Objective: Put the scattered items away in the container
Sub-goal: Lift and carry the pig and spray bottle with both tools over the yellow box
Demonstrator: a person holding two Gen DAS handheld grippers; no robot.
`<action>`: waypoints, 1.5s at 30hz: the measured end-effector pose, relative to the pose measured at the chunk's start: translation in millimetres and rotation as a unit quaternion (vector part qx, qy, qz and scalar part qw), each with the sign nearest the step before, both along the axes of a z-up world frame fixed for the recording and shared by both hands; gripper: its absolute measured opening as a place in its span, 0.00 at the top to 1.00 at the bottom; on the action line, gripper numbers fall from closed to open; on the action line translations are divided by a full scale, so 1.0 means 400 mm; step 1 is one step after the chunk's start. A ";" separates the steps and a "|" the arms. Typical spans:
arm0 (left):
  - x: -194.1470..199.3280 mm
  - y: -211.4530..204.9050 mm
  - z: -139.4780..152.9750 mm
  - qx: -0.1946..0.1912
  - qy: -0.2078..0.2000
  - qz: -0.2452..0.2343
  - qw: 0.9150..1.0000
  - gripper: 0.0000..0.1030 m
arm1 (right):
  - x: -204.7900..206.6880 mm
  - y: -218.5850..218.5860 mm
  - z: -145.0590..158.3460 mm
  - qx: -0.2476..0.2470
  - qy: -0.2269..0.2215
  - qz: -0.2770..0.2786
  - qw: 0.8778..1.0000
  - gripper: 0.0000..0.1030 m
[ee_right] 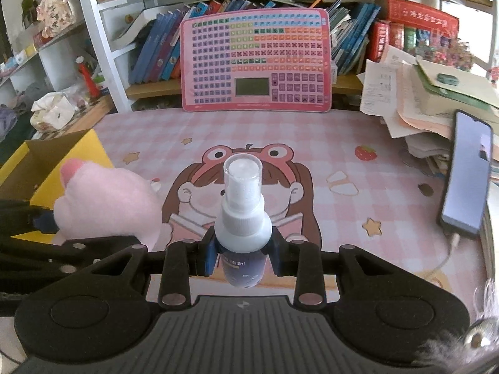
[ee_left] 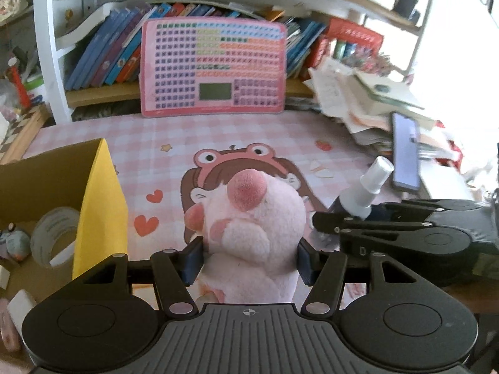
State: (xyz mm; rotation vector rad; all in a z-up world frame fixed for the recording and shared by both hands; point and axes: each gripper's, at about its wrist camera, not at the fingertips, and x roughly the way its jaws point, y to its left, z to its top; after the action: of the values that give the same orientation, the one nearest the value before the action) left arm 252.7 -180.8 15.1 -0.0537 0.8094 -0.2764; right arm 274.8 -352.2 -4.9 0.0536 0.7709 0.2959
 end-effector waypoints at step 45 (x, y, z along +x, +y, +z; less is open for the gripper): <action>-0.548 0.580 -0.040 -0.093 0.060 0.058 0.992 0.43 | -0.592 0.478 0.011 -0.030 0.066 0.075 0.994 0.70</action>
State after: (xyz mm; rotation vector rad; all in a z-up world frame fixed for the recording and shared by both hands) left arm 33.7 51.3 -0.7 -0.2931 0.8944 -0.2393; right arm 37.9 -161.1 -0.5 -0.0427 0.9175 0.4150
